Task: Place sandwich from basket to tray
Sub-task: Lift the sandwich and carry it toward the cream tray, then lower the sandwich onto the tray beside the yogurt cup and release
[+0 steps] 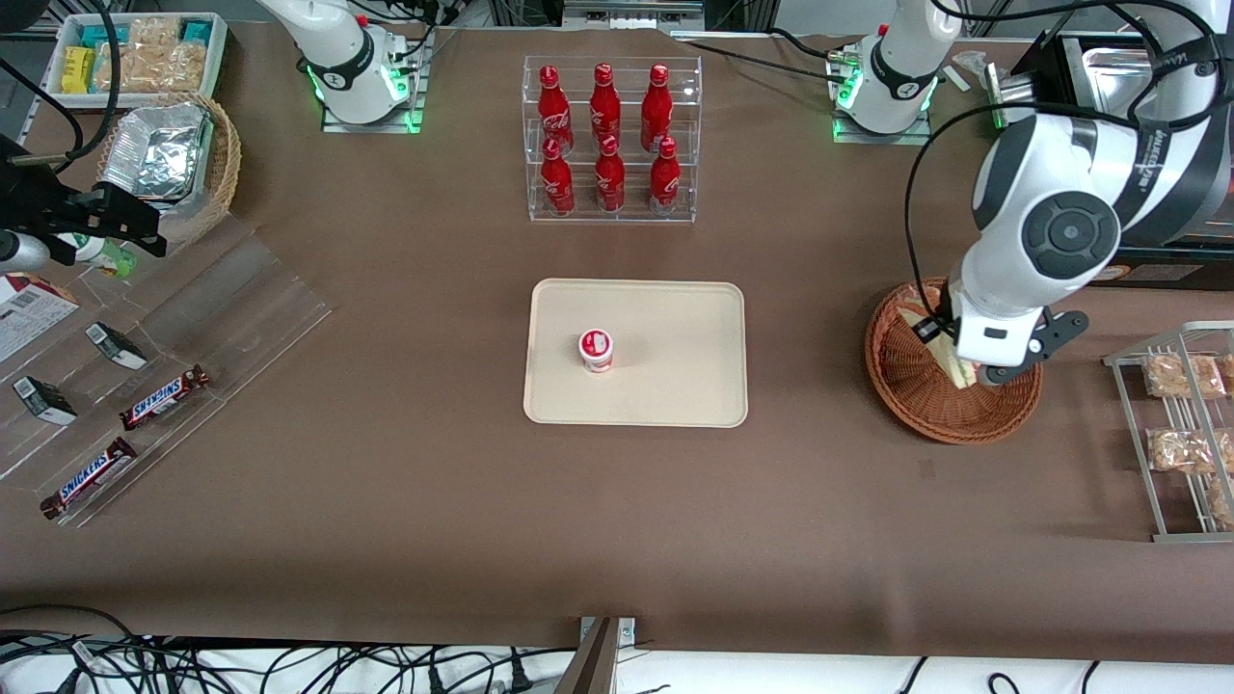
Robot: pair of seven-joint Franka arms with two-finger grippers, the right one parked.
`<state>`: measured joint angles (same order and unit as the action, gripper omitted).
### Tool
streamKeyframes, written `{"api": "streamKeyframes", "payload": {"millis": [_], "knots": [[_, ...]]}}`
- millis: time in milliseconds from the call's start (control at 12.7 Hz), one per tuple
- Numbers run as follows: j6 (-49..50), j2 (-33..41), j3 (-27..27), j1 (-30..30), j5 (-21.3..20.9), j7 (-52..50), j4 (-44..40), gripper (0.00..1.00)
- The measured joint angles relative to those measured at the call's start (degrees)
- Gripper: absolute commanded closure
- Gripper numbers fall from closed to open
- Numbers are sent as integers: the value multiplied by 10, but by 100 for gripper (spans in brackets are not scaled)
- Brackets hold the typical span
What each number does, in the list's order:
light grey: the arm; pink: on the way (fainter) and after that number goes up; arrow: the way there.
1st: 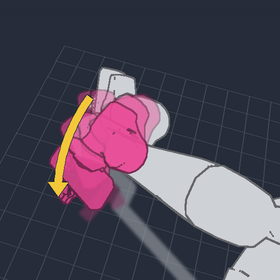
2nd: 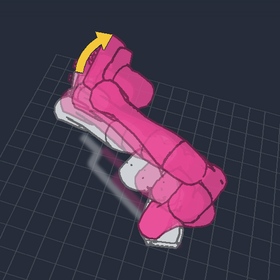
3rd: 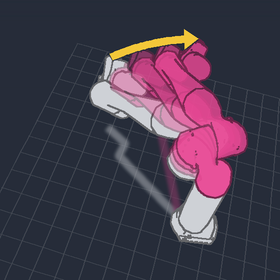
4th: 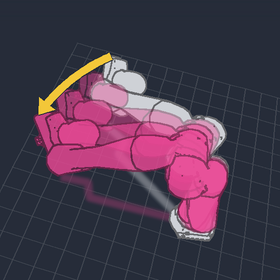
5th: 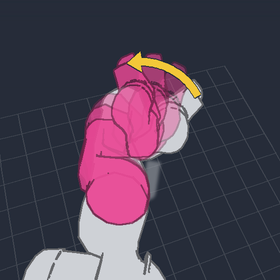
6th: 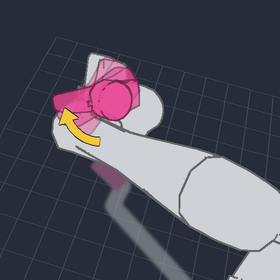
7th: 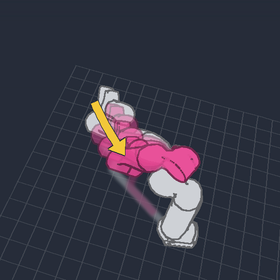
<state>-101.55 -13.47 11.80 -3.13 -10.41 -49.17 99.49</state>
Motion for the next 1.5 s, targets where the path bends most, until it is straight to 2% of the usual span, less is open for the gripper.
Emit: {"api": "streamKeyframes", "payload": {"millis": [316, 711, 1105, 1500], "knots": [[3, -1, 88, -4, 7, 14, -21, 80], [-34, -26, 167, -11, 19, 56, -40, 80], [-151, -106, 177, -65, 11, 56, -39, 80], [-177, -167, 177, -79, -61, -1, -40, 81]]}}
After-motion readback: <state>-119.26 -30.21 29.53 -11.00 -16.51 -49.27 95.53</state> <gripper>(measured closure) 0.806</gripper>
